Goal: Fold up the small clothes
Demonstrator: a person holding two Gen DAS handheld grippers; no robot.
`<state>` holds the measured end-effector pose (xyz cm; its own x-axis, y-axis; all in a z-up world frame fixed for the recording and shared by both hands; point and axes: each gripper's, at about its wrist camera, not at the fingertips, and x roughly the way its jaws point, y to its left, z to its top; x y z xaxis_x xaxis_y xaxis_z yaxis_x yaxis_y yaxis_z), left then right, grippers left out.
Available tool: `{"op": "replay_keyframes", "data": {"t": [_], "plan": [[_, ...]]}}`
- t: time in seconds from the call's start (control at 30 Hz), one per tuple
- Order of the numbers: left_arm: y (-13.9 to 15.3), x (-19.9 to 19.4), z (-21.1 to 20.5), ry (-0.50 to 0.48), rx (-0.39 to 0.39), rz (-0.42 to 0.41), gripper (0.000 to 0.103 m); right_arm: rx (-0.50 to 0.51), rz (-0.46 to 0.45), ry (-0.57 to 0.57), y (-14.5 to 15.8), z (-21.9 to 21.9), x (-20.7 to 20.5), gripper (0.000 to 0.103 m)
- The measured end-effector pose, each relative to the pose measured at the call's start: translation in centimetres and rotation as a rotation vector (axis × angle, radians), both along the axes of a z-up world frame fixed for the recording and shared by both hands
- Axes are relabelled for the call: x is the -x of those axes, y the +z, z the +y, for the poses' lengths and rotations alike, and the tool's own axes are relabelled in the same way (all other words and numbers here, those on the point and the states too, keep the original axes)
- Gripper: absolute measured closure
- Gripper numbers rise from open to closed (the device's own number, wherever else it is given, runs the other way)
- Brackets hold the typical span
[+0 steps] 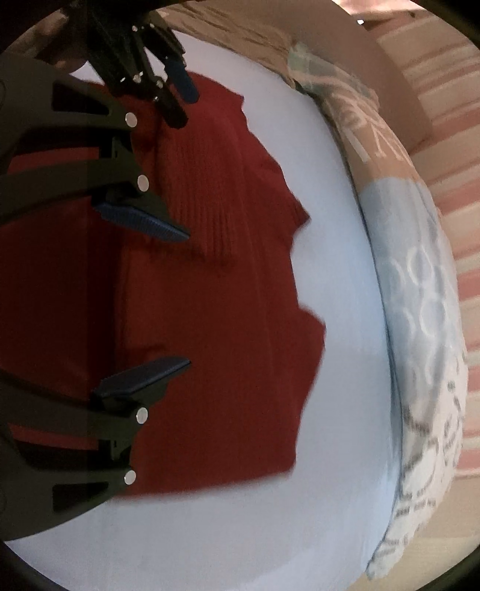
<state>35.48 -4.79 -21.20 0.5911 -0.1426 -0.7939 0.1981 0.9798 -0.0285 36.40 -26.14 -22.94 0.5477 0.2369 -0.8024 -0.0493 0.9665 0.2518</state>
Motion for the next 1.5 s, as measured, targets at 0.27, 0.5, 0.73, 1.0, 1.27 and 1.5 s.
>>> {"op": "replay_keyframes", "data": {"t": [0.27,0.5,0.73,1.0,1.27,1.5], "plan": [[0.7,-0.2,2.8,0.047,-0.016,-0.009,0.047,0.055,0.084,0.052,-1.6,3.7,-1.8,0.095],[1.1,-0.5,3.8,0.067,-0.017,-0.019,0.047,0.14,-0.085,0.099,1.9,3.9,-0.5,0.097],[1.8,-0.7,5.3,0.102,-0.025,-0.04,0.047,0.292,-0.321,-0.022,6.6,-0.3,0.3,0.097],[0.5,-1.7,5.1,0.104,-0.027,-0.01,0.047,0.177,-0.039,-0.185,0.2,-9.0,0.4,0.097],[-0.6,-1.8,4.0,0.064,-0.08,0.0,0.047,0.161,0.009,-0.203,-1.3,-9.1,0.7,0.097],[-0.2,-2.2,4.0,0.067,-0.068,-0.006,0.047,0.072,-0.102,-0.261,2.1,-10.6,3.2,0.087]]}}
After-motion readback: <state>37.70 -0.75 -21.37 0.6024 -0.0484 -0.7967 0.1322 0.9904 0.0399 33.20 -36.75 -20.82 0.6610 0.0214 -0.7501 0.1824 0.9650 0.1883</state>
